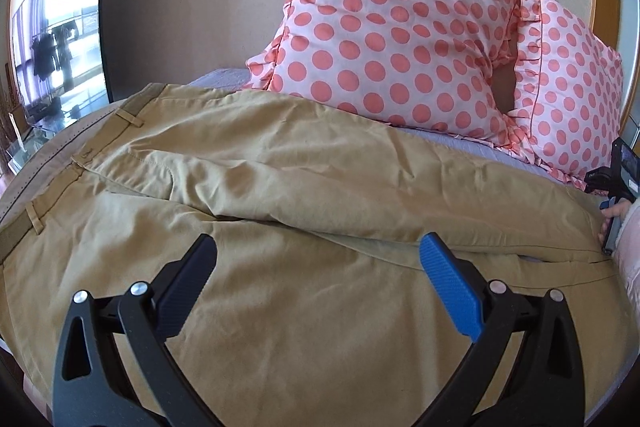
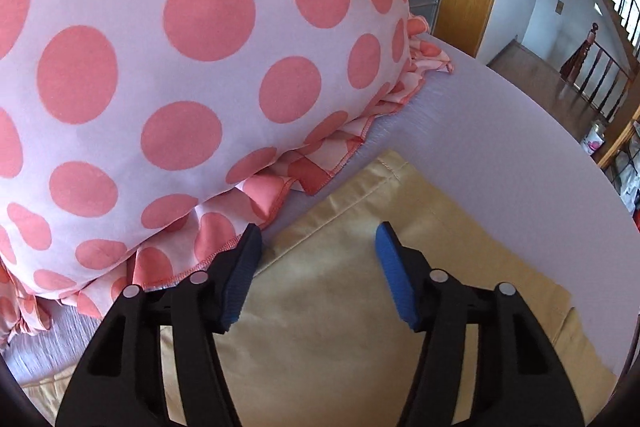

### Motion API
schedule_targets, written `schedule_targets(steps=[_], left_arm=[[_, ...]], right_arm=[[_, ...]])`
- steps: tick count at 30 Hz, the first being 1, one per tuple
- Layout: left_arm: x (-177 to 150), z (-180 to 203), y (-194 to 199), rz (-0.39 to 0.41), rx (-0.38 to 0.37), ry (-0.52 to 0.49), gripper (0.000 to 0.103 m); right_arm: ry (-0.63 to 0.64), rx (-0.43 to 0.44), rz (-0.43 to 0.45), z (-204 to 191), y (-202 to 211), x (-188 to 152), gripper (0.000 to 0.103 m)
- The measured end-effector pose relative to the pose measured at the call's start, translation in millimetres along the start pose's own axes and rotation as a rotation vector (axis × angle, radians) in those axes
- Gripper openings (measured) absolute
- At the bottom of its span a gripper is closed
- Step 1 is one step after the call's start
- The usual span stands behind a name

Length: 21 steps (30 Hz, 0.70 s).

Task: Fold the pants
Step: 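Grasp the khaki trouser leg hem with the right gripper while the left gripper approaches the waistband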

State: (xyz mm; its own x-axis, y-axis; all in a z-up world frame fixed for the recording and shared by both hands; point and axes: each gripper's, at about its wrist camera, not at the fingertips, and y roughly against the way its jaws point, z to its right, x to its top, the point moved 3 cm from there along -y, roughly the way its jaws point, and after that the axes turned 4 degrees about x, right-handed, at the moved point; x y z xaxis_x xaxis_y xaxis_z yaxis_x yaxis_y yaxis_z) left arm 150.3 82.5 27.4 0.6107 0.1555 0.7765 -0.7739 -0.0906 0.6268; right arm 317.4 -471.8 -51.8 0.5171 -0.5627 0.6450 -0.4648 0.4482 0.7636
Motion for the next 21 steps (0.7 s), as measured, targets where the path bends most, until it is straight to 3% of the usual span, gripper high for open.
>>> schedule_targets(steps=[1, 3, 6, 12, 15, 19, 21], left_arm=[[-0.1, -0.7, -0.5, -0.003, -0.005, 0.006, 0.101], [-0.1, -0.7, -1.1, -0.006, -0.008, 0.010, 0.101], [-0.7, -2.7, -0.2, 0.000, -0.013, 0.018, 0.101], [-0.9, -7.3, 2.8, 0.015, -0.027, 0.045, 0.101], [-0.7, -6.2, 4.8, 0.025, -0.035, 0.042, 0.101], [-0.3, -4.9, 6.9, 0.037, -0.050, 0.040, 0.101], [-0.5, -4.1, 12.7, 0.065, -0.037, 0.034, 0.101]], right_arm=[[0.005, 0.013, 0.010, 1.4, 1.9, -2.3, 0.036], [0.010, 0.048, 0.017, 3.5, 6.5, -6.9, 0.019], [-0.056, 0.173, 0.017, 16.7, 20.9, -18.5, 0.007], [-0.184, 0.508, 0.111, 77.9, 91.3, -53.1, 0.005], [-0.243, 0.675, 0.144, 125.6, 144.3, -106.2, 0.005], [-0.302, 0.684, 0.070, 153.6, 184.1, -163.6, 0.006], [-0.360, 0.713, -0.007, 163.1, 169.7, -167.7, 0.006]])
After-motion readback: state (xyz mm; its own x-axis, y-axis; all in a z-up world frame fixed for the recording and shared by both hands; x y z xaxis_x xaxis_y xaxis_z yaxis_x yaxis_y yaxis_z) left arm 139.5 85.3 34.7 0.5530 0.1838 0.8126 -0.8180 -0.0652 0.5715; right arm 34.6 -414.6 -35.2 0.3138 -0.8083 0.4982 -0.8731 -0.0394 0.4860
